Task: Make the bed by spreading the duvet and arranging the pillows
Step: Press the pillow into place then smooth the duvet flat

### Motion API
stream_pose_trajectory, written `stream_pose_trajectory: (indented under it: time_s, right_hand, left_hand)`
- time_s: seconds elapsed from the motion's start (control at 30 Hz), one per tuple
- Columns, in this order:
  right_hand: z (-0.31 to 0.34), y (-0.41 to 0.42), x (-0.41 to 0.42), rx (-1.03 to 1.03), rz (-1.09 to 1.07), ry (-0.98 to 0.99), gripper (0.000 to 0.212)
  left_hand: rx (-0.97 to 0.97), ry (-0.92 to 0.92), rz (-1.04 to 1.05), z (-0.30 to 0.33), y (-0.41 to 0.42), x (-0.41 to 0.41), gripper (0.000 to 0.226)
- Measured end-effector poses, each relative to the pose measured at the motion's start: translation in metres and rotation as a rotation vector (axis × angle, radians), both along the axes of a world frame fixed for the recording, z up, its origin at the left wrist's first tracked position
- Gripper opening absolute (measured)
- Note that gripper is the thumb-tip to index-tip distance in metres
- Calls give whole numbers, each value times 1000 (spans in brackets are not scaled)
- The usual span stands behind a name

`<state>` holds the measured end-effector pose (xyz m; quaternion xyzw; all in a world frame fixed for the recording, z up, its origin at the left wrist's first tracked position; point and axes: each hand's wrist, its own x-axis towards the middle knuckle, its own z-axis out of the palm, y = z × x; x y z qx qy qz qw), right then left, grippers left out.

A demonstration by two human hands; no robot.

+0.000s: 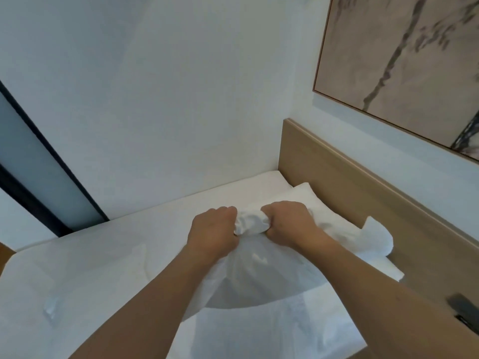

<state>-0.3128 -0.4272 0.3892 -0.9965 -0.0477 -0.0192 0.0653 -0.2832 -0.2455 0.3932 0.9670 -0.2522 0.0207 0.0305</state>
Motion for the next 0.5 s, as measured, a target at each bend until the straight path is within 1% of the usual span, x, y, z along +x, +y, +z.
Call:
stream_pose_trajectory:
  time_s: [0.03,0.1,0.2,0.4,0.5]
  right_hand:
    - [3,-13,5,-10,15,-32,19]
    - [10,-39,16,-40,19,-96,12]
    - [19,-80,29,-73,3,-146,8]
    - [43,-178,58,-79,47,-288,17]
    - [64,-229,69,-103,90,-371,15]
  left_hand:
    - [-9,-16,4,3,-12,4,18]
    - [-15,-65,-19,10,-38,16,17]
    - [-16,-142,-44,19,-81,33,19]
    - [-76,-248,-2,44,-177,50,21]
    - [-113,-302,24,62,-228,58,22]
